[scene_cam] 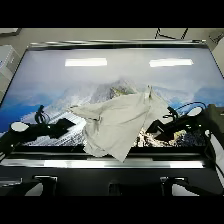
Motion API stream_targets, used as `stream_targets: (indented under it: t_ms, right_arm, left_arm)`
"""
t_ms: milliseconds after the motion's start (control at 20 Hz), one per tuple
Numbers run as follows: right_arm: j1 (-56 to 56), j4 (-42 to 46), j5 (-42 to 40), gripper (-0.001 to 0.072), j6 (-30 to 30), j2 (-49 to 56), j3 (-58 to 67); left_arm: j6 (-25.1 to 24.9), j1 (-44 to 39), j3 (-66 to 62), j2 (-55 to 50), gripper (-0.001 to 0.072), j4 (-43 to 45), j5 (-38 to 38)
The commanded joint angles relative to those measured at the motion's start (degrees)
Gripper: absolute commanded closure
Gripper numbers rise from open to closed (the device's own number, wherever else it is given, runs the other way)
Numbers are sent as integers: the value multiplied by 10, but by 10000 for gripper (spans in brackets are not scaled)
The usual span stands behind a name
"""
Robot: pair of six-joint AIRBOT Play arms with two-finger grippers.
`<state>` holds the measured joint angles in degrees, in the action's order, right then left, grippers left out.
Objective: Fold the clothes and pants, and hang the long-sleeved shirts on hangers.
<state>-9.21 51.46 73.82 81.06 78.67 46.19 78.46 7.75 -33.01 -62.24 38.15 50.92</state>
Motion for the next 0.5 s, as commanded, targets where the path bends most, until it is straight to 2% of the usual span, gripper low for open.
stream_targets:
  t_ms: [0,200,250,350,400,450]
  right_arm:
    - [74,-40,-105,43,33,1,-4]
    - [130,-81,-149,54,44,30,-4]
    - [139,-87,-160,124,44,33,-4]
    - [148,-91,-186,184,45,33,-4]
    - [148,-94,-192,281,45,33,-4]
    - [148,-94,-197,435,52,33,-4]
  left_arm:
    - [-5,75,-60,-43,65,15,-24]
    - [-9,81,-93,-106,57,14,-40]
    - [-21,80,-103,-119,57,3,-42]
    - [-23,79,-122,-140,57,-16,-53]
    - [-26,78,-130,-149,57,-27,-61]
    - [-39,78,-135,-157,57,-45,-68]
